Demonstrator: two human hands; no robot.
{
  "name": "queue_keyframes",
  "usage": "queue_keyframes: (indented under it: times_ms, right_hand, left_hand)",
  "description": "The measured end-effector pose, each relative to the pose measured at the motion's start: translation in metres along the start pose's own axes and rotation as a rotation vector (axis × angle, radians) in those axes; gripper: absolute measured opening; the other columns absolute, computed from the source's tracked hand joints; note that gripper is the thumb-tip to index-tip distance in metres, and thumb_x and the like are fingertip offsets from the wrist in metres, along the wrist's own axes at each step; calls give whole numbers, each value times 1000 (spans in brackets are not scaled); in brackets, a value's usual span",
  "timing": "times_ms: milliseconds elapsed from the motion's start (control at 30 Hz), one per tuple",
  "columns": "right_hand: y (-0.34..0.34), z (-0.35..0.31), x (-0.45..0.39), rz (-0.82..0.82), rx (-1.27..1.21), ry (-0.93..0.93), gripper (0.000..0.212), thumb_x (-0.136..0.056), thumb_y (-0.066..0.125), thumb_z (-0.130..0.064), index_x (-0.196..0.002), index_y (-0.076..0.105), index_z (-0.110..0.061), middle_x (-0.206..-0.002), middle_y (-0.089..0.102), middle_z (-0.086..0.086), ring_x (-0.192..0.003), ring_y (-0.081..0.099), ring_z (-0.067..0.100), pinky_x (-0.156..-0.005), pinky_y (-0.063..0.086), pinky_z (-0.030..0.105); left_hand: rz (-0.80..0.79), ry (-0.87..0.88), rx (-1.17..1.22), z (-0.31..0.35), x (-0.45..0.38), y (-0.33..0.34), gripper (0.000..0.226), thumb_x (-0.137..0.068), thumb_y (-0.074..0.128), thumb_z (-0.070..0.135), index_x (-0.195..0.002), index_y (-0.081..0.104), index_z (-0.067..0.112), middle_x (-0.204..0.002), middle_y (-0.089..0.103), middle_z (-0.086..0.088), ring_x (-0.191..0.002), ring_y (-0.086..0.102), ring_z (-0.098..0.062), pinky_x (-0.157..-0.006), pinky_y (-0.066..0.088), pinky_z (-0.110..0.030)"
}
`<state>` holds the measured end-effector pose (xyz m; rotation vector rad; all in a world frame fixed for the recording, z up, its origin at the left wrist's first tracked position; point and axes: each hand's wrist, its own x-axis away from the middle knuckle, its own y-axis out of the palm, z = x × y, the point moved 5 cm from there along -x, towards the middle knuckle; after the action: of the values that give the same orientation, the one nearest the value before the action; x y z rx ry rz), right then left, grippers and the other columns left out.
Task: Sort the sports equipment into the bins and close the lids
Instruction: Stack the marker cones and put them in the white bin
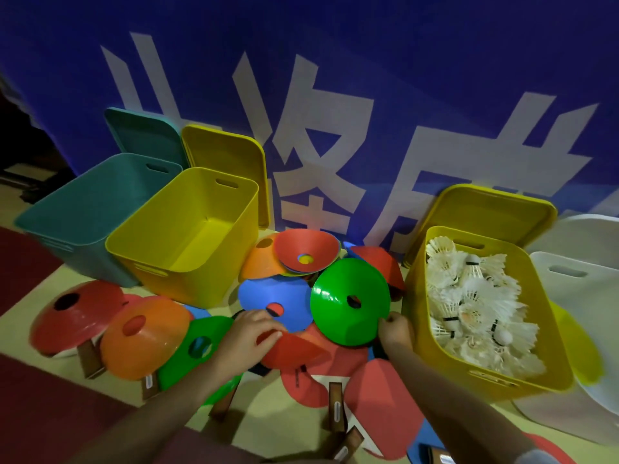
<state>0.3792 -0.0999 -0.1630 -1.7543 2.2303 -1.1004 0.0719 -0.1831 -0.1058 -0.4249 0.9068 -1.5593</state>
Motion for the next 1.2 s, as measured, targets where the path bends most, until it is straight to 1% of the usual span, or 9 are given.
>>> queue_keyframes:
  times_ms: [133, 367, 467, 600, 767, 900, 1000, 1100, 1200]
  right_hand:
    - [-8, -6, 6, -14, 3, -55, 19, -91, 48, 1, -106, 60, 3, -95, 63, 19, -83, 54, 25, -68, 35, 27]
    - [-5, -3, 4, -12, 18, -49, 29, -89, 52, -3, -116, 58, 3, -111, 64, 24, -104, 60, 37, -76, 41, 30]
    - [-5, -6, -3, 23, -7, -48, 27, -89, 57, -5, -113, 60, 5, -111, 64, 25, -104, 60, 37, -80, 43, 34]
    - [-5, -14, -1, 71, 24, -87, 20, -89, 55, -2, -104, 64, 6, -101, 66, 25, -97, 61, 39, -75, 42, 34]
    - [-7, -16, 1, 77, 86, -159, 20, -89, 51, -2, -100, 66, 7, -98, 66, 28, -93, 62, 41, -74, 44, 37]
    - [-15, -30, 8, 103, 239, -339, 34, -93, 49, -8, -124, 60, -1, -111, 61, 25, -100, 58, 42, -83, 46, 40]
    - [-26, -49, 20, 189, 258, -500, 40, -98, 44, -13, -136, 50, -6, -119, 56, 21, -107, 54, 37, -87, 44, 38]
    - [-35, -65, 32, 248, 215, -629, 37, -98, 45, -14, -133, 54, -13, -115, 60, 17, -106, 55, 34, -86, 45, 38]
    - [-42, -72, 35, 227, 181, -644, 32, -99, 43, -17, -126, 59, -16, -113, 64, 13, -104, 58, 31, -82, 46, 37]
  left_hand:
    - [42, -143, -27, -14, 34, 30, 32, -88, 49, 47, -86, 72, 26, -86, 59, 14, -86, 50, -4, -82, 46, -41]
    - [177, -525, 24, -21, 63, 48, 48, -82, 25, 41, -89, 71, 29, -105, 58, 9, -102, 49, -16, -98, 36, -44]
    - [160, -682, -35, -23, 73, 53, 31, -84, 50, 32, -110, 64, 23, -123, 54, -4, -117, 45, -27, -100, 36, -43]
    - [174, -795, 94, -31, 82, 54, 51, -86, 61, 11, -134, 47, 15, -140, 38, -13, -128, 38, -32, -100, 39, -40]
    - [143, -758, 116, -39, 81, 48, 53, -90, 59, 11, -140, 43, 12, -135, 50, -10, -118, 53, -29, -90, 46, -38]
    - [85, -638, -39, -37, 71, 37, 31, -91, 58, 17, -122, 60, 17, -113, 59, -5, -96, 61, -25, -72, 48, -34]
    - [138, -475, -53, -28, 58, 24, 28, -89, 62, 12, -115, 67, 19, -90, 51, -1, -74, 55, -18, -60, 41, -29]
    - [168, -320, -20, -19, 43, 12, 28, -88, 64, 9, -114, 69, 18, -84, 46, 4, -71, 50, -10, -60, 41, -23]
    - [178, -264, -25, -22, 30, 2, 28, -90, 63, 13, -117, 68, 20, -86, 50, 2, -71, 55, -13, -62, 47, -32]
